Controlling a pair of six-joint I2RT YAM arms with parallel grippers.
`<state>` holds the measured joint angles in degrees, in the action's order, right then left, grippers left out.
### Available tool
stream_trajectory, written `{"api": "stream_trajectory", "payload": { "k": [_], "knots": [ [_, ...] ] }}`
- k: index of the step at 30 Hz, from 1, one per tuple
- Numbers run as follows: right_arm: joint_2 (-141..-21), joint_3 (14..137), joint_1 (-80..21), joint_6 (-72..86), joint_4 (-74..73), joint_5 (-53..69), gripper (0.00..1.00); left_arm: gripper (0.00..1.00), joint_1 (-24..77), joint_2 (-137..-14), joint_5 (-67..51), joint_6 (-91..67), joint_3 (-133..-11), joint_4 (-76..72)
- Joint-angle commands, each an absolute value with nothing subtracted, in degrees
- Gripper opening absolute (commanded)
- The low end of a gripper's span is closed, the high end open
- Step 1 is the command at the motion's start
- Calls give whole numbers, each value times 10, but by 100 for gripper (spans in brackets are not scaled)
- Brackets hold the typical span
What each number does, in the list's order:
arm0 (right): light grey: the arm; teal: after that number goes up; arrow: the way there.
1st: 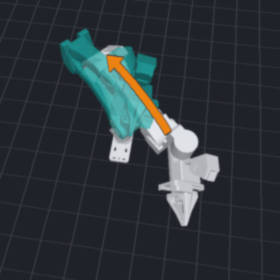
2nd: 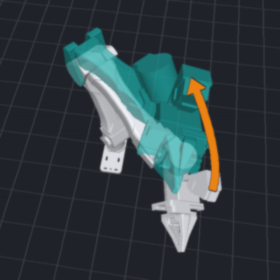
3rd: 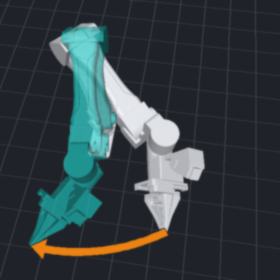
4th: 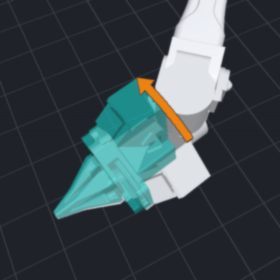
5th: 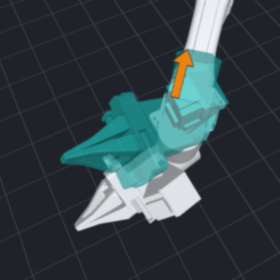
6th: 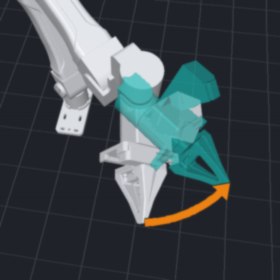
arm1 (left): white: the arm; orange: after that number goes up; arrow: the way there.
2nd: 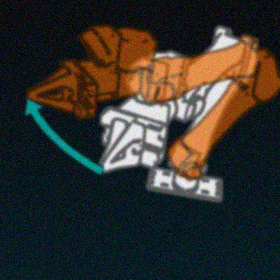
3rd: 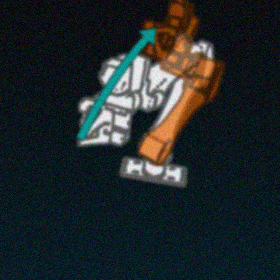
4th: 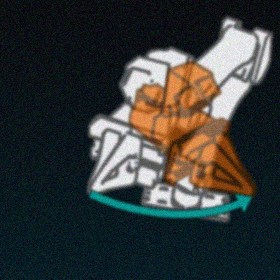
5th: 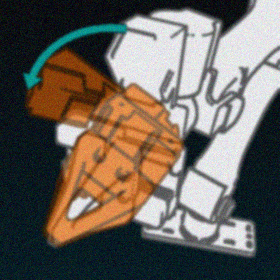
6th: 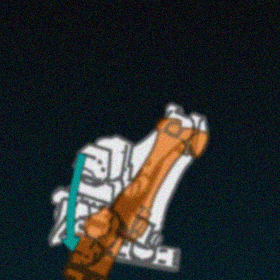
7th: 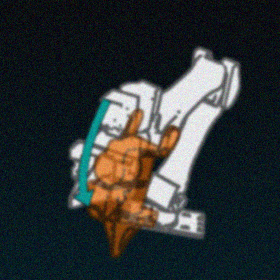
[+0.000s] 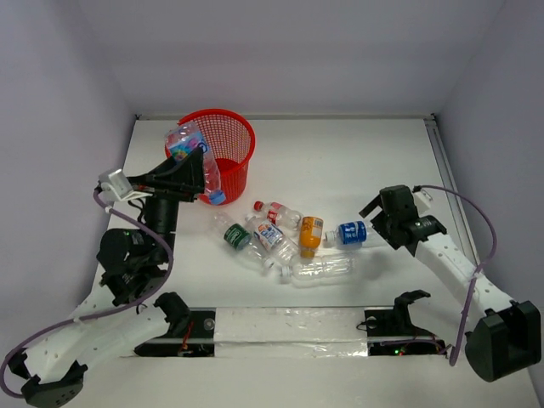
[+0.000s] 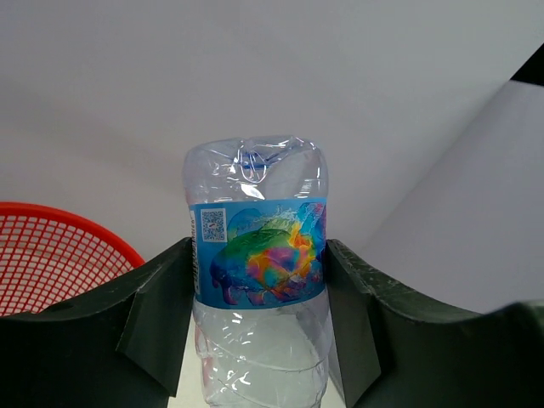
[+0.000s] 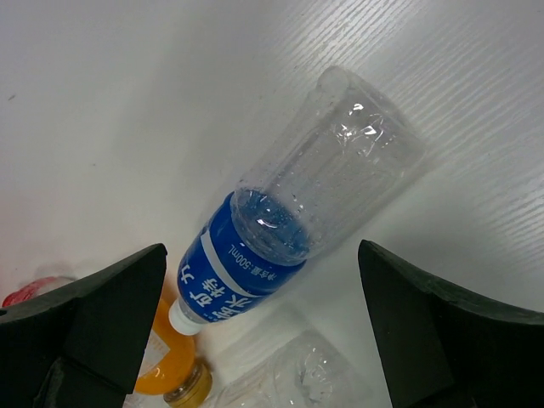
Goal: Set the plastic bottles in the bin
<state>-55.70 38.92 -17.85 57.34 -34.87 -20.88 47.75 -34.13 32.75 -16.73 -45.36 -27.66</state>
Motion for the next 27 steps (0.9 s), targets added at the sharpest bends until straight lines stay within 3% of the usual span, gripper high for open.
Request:
{"api": "stream_trajectory", "payload": {
  "k": [1, 9, 23, 27],
  "knots": [
    [-587, 424, -161, 574, -329, -174, 99, 53, 475, -317, 336, -156, -443, -296],
    [-647, 406, -142, 614, -322, -169, 87, 54, 475, -301, 323, -154, -435, -294],
    [-818, 507, -125, 624, -352, -235, 78, 54, 475, -279, 331, -150, -426, -278],
    [-847, 542, -114, 609, -353, -267, 64, 54, 475, -292, 341, -140, -427, -280]
  ]
}}
